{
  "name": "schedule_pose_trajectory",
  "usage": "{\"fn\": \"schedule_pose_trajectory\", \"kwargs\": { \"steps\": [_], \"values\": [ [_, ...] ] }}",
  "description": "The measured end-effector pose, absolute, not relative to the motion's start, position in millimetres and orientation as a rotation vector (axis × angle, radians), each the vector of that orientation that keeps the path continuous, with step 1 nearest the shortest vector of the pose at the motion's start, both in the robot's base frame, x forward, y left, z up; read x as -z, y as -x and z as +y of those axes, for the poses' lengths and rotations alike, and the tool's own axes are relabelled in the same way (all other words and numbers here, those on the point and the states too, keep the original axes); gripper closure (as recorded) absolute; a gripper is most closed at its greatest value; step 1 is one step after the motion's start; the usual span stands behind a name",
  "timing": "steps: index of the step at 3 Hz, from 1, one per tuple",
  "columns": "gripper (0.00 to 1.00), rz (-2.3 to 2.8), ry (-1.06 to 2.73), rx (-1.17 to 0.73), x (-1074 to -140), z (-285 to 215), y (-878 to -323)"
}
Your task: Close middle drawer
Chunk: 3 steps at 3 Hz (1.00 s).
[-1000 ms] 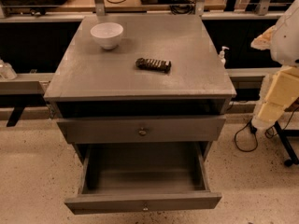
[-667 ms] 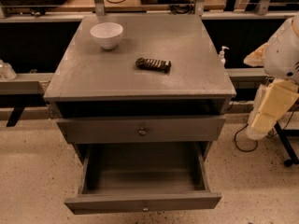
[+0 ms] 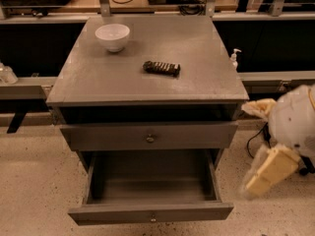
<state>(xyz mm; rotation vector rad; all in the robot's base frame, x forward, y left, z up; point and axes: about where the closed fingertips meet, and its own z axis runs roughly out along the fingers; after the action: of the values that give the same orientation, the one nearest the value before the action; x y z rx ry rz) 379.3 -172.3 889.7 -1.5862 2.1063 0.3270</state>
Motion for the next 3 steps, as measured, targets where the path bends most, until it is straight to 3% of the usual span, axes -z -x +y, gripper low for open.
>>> {"fn": "schedule_pose_trajectory", "kwargs": {
  "steps": [1,3],
  "values": [
    [0.00,2.141,1.459,-0.350,-869,-181,-368],
    [0.00,1.946,1.629,-0.416,-835,-160,-357]
  ]
}}
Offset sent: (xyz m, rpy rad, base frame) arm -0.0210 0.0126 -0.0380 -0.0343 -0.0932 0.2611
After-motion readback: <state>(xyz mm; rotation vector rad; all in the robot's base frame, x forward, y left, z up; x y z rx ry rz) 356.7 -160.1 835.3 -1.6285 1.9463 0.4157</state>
